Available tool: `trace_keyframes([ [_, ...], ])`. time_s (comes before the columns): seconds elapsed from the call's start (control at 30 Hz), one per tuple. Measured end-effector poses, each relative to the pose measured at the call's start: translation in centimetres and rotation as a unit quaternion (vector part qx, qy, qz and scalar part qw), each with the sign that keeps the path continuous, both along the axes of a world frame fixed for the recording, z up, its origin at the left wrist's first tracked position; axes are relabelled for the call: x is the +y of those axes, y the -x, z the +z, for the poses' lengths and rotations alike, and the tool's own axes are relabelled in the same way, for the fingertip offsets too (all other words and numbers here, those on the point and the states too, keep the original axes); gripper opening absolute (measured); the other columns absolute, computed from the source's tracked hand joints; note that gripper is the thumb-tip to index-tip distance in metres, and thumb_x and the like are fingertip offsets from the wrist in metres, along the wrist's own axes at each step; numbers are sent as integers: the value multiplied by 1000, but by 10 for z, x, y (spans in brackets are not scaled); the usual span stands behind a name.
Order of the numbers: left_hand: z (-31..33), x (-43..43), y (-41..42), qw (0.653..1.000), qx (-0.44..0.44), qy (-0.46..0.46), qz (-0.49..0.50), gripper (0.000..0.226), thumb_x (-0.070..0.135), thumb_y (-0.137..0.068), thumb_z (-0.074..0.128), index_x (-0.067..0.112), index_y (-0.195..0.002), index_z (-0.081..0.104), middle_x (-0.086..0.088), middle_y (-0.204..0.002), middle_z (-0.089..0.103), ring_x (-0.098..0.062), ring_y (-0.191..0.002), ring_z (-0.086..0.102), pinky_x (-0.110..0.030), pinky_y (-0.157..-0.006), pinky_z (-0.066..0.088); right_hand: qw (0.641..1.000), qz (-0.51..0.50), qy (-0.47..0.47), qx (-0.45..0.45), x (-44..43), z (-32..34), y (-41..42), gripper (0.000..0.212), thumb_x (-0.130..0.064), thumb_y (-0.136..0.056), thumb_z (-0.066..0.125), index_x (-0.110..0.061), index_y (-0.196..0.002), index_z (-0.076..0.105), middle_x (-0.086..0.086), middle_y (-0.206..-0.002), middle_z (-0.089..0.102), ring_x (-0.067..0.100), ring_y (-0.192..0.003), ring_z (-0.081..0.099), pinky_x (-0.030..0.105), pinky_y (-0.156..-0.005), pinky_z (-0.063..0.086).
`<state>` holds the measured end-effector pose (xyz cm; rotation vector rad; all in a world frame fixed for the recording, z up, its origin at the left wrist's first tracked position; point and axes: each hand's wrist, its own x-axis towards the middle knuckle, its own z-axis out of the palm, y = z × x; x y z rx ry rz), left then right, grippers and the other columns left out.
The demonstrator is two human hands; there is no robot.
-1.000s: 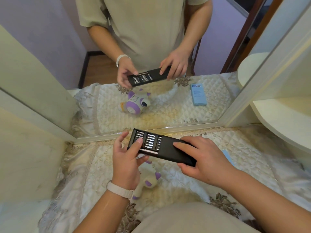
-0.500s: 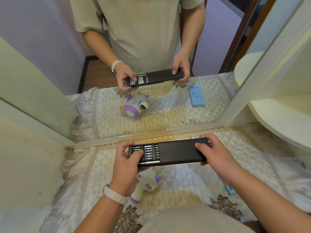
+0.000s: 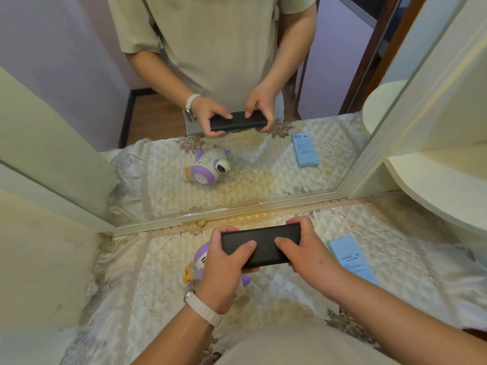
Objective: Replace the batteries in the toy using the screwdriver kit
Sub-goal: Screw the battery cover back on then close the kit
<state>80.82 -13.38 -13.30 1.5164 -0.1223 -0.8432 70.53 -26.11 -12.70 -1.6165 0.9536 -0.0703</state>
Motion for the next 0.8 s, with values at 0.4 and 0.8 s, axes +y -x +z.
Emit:
trace_keyframes([
  [0.4, 0, -17, 10, 981, 156, 118, -17, 32, 6, -93, 59, 12, -124, 57, -13, -111, 74, -25, -101, 71, -34, -86, 56, 972, -108, -177, -109, -9, -8, 29, 11, -10, -92, 62, -10, -96, 52, 5, -84, 71, 16, -66, 61, 29, -56, 46],
  [0.8, -25, -42, 55, 996, 85, -6, -36, 39, 1, -94, 62, 18, -127, 50, -4, -94, 78, -18, -85, 75, -37, -71, 62, 996, -49, -61, -36, -7, -50, 70, 10, -32, -93, 59, -28, -101, 55, -3, -86, 70, 15, -77, 66, 31, -65, 54],
])
